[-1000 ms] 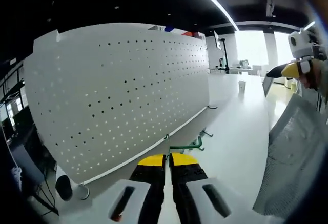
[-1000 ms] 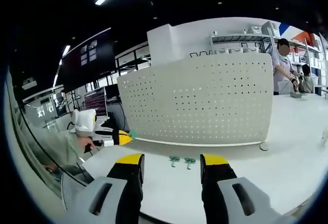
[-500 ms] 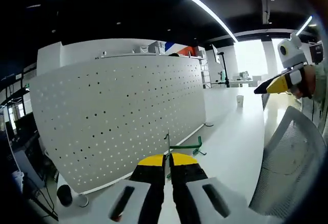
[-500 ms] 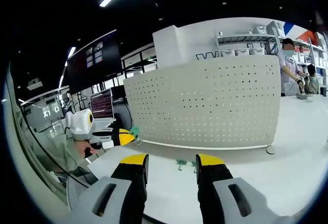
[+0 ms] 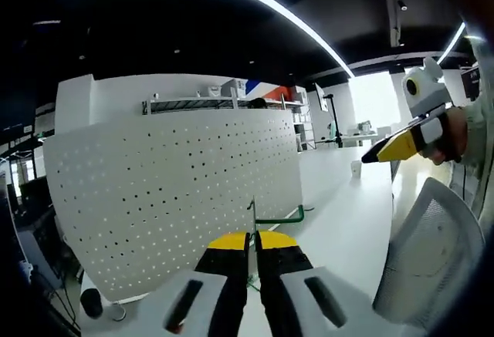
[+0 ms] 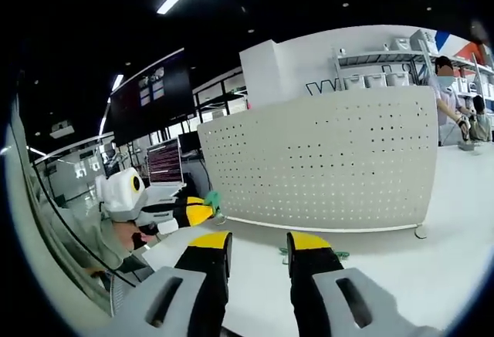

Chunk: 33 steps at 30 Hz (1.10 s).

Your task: Insert the hook assembly into the mounting plate slot until the hook locks in place.

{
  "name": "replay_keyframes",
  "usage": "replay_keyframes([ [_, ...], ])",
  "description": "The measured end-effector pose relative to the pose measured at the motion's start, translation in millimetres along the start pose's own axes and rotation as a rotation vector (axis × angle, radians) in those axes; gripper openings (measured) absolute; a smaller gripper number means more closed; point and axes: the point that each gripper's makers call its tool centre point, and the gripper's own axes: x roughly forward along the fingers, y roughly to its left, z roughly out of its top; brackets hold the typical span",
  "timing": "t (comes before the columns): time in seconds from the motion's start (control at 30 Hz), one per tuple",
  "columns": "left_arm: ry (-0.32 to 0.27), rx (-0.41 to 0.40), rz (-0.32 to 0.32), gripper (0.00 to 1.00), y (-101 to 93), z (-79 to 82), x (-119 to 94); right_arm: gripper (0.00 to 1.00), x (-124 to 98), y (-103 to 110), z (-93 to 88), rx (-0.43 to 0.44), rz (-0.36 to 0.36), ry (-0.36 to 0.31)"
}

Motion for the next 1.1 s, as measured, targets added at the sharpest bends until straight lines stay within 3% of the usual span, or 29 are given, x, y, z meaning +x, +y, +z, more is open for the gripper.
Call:
replay_keyframes([
  [1.1,-0.157,-0.038,-0.064,0.03,-44.1,54.0,-7.1,0.2,27.7,46.2,33.1,-0.015,0.129,-0.057],
])
